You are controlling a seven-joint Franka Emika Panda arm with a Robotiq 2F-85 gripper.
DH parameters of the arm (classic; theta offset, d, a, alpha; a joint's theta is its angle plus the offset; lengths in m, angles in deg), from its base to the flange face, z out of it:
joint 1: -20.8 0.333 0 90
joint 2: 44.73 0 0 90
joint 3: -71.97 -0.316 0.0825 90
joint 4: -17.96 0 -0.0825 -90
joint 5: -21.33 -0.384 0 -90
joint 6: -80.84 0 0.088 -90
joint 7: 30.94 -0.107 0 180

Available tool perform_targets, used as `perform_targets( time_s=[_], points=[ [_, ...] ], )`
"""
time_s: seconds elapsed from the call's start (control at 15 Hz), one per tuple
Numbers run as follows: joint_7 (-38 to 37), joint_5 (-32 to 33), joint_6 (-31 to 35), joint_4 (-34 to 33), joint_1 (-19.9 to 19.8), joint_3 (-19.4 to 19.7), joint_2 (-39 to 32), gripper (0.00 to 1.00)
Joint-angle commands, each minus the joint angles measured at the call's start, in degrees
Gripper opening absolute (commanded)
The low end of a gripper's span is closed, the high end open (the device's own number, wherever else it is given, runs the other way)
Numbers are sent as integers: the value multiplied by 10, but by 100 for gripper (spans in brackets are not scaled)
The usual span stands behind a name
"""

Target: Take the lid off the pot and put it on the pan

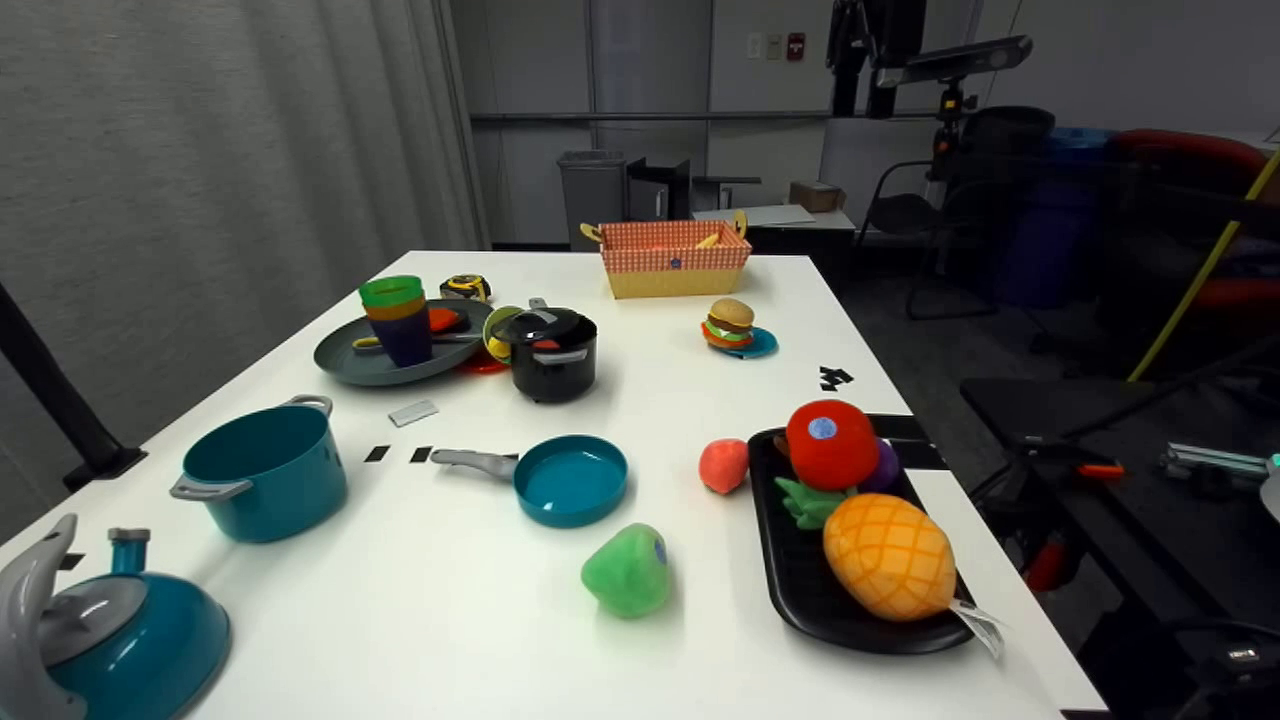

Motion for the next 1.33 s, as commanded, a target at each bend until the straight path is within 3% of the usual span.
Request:
perform_targets(
  time_s=[0.0,0.8,0.87,0.93,1.0,1.27],
  points=[
    [9,-6,-2,-1,-17,-16,-3,100],
    [3,-6,109,21,-20,-21,4,100],
    [5,-51,135,-61,4,-19,-111,100],
    [0,-69,133,-71,5,-22,-122,100],
    [2,-35,117,-6,-16,-28,-33,100],
    [1,-38,120,-15,-19,-37,-56,100]
  ],
)
